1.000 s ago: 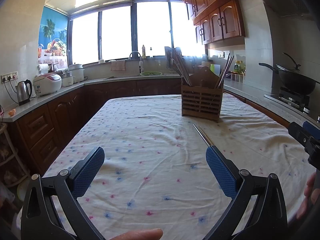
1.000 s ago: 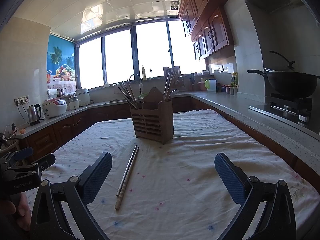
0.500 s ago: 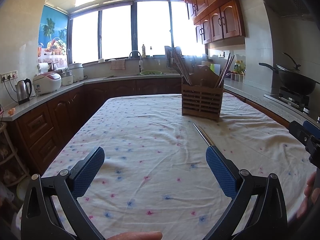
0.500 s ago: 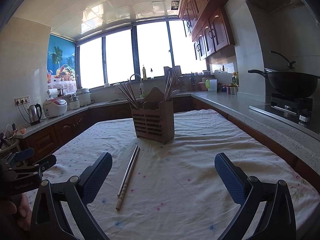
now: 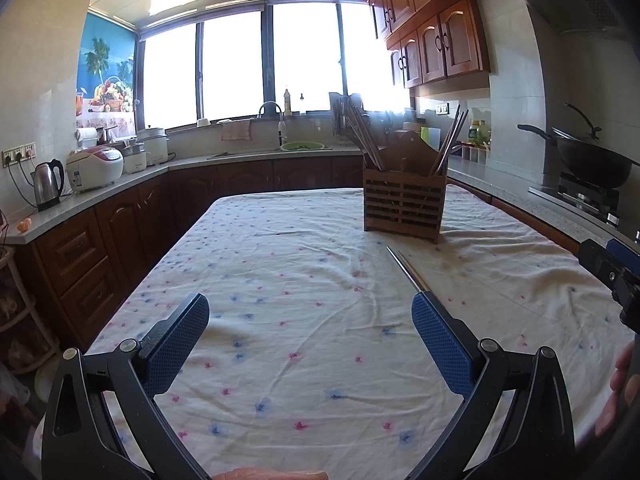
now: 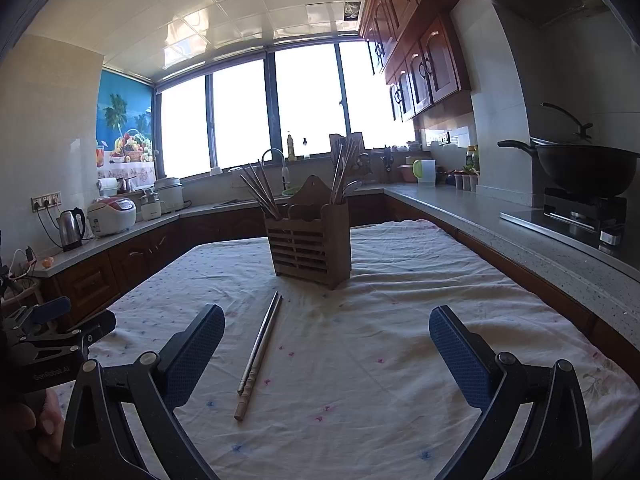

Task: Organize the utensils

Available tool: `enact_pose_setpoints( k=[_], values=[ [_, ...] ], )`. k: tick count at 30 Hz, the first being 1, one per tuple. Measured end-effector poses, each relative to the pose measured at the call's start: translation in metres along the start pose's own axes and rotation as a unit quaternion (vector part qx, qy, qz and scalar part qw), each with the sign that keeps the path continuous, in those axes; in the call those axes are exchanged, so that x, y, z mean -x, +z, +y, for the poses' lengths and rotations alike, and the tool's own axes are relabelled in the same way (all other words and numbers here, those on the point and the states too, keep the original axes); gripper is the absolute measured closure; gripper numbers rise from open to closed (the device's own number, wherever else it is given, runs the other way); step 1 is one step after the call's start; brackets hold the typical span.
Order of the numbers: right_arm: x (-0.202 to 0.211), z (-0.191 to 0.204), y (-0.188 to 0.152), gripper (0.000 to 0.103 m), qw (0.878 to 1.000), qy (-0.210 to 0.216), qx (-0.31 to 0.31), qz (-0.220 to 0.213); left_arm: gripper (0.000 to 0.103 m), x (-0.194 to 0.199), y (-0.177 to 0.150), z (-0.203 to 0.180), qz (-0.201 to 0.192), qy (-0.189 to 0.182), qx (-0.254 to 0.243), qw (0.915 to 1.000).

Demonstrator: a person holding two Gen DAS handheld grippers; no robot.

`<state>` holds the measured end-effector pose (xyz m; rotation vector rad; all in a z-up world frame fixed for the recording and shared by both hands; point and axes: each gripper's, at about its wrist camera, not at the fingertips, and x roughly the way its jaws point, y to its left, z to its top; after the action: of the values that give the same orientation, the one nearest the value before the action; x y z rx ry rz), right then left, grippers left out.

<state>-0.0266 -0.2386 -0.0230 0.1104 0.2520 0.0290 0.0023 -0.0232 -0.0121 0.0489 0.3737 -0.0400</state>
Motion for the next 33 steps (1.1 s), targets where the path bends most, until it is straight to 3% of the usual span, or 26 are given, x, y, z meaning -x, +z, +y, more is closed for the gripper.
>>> enact_pose_setpoints(
  k=[33],
  values=[
    [0.0014,0.0049,0.0075,0.0,1.0,0.014,0.003,-0.004,0.0,-0.0051,0.0,0.0005,0.009,-0.011,0.003,0.9999]
  ],
)
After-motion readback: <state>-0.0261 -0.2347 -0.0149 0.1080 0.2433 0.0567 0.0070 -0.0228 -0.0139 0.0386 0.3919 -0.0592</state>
